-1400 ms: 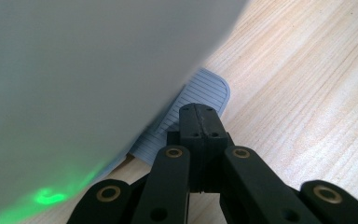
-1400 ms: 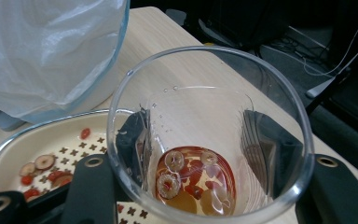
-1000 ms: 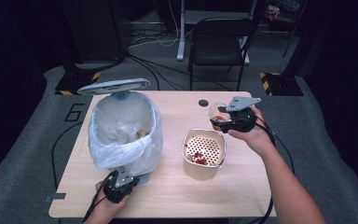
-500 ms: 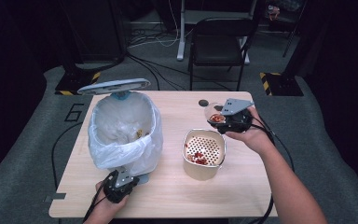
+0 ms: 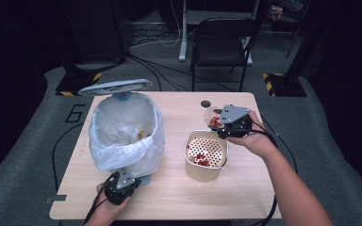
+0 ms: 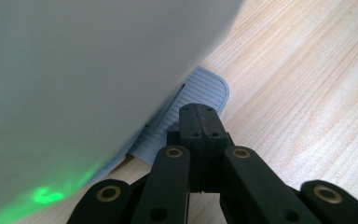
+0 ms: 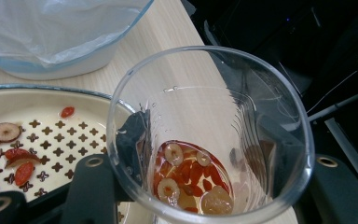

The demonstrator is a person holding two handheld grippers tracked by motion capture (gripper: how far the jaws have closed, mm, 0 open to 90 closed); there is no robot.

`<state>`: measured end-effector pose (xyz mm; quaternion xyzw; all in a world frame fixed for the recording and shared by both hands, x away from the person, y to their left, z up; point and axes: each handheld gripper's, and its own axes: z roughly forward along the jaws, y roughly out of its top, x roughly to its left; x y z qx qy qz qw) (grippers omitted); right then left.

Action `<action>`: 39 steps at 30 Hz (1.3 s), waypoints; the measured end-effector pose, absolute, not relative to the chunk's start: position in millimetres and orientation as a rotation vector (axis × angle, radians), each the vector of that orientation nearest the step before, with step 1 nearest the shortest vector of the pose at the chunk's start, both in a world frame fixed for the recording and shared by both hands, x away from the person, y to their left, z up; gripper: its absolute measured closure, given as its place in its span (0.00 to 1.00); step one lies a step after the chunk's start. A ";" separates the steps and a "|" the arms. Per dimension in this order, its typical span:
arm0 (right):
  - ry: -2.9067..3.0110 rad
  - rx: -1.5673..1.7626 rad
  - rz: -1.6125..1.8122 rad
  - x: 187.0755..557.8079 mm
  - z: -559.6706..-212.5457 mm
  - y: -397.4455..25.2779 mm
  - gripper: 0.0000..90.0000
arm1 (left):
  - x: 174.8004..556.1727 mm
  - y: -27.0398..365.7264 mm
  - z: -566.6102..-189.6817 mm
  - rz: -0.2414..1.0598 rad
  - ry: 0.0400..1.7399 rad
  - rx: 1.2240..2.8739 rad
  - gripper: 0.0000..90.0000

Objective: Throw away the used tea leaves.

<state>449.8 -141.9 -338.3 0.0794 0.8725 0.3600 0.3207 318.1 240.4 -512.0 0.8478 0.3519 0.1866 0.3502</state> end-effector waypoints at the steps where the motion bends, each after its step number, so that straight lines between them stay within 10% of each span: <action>1: 2.289 0.202 0.945 448.9 -339.0 -140.9 0.48 | 318.1 240.5 -511.7 0.485 0.909 2.200 1.00; 39: 2.147 -0.361 0.367 414.5 -359.1 -104.4 0.48 | 317.9 240.2 -511.8 0.482 0.910 2.198 1.00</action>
